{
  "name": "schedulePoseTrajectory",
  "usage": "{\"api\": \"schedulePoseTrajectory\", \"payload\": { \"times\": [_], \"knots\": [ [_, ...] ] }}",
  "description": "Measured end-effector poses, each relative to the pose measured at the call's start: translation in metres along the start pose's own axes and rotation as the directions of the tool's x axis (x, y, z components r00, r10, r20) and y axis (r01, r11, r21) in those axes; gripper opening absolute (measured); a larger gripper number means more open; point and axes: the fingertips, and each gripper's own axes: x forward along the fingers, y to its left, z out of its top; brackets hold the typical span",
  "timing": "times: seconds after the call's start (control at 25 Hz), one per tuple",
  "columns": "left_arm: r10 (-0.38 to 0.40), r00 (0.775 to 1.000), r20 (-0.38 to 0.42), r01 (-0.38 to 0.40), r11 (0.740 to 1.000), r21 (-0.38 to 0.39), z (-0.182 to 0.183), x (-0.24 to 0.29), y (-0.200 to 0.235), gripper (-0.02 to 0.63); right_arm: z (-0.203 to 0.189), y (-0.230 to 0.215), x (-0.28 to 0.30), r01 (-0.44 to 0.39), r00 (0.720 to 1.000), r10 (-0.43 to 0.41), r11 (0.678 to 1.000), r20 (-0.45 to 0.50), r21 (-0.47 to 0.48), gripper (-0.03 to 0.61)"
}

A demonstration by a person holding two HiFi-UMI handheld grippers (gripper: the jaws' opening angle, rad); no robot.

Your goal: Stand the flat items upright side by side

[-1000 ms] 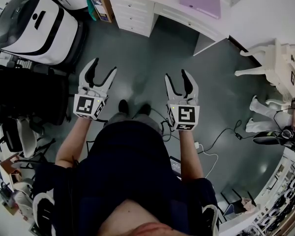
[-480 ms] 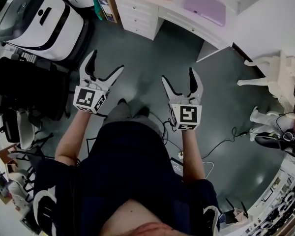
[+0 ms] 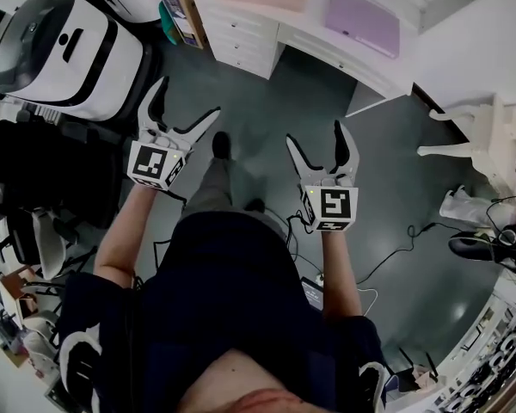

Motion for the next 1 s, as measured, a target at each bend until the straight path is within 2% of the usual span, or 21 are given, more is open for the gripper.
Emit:
{"api": "schedulePoseTrajectory", "payload": {
  "times": [0.28,0.56,0.76,1.0],
  "knots": [
    [-0.091,0.996,0.014,0.091,0.996,-0.008,-0.010,0.079,0.087,0.529,0.023,-0.012,0.095,0.068,0.998,-0.067,0.997,-0.016,0.026,0.420],
    [-0.216,0.976,0.017,0.216,0.976,-0.004,-0.010,0.146,0.158,0.529,0.043,-0.018,0.183,0.132,0.991,-0.130,0.989,-0.040,0.067,0.420],
    [-0.284,0.959,0.022,0.284,0.959,-0.010,-0.015,0.197,0.189,0.529,0.047,-0.028,0.224,0.158,0.987,-0.154,0.984,-0.055,0.085,0.417],
    [-0.378,0.926,0.008,0.378,0.926,-0.012,-0.019,0.265,0.200,0.529,0.049,-0.053,0.269,0.161,0.986,-0.154,0.980,-0.066,0.114,0.414]
  ]
}}
